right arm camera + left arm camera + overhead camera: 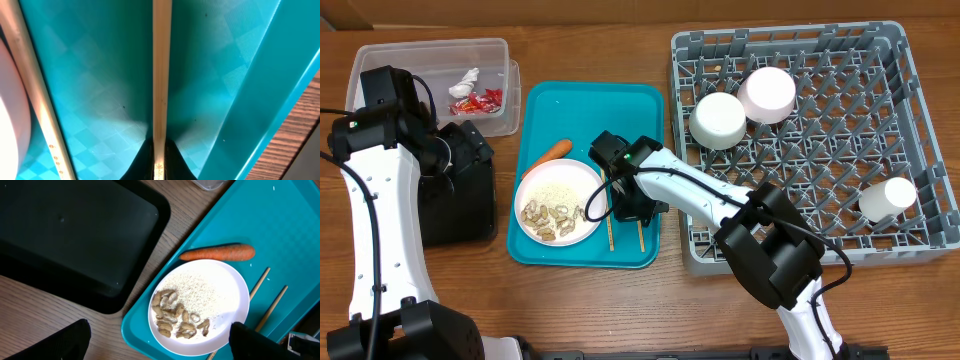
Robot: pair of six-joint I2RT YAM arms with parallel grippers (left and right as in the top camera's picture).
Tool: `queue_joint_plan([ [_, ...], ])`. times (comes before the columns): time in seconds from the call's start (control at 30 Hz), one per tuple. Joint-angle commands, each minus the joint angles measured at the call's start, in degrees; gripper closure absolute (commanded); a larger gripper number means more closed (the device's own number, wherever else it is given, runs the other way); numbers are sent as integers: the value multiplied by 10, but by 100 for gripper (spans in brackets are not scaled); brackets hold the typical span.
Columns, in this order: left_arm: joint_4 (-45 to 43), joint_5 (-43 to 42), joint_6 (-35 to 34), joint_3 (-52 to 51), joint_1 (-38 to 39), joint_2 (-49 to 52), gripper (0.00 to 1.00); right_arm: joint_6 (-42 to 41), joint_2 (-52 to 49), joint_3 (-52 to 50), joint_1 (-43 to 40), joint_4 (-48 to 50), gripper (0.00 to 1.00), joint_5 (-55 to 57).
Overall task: Sort waste into correct bins and load items into the dishwasher
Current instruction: 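Move the right gripper to the chopsticks and grasp one, then carry the chopstick into the rack and release it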
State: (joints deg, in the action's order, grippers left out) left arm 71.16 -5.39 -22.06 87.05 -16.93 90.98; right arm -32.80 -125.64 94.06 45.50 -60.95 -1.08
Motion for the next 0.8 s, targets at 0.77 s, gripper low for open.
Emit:
queue_joint_plan([
  [0.77,0,0,13,8,-1,-7,10,134,226,77,-111,-183,96,64],
])
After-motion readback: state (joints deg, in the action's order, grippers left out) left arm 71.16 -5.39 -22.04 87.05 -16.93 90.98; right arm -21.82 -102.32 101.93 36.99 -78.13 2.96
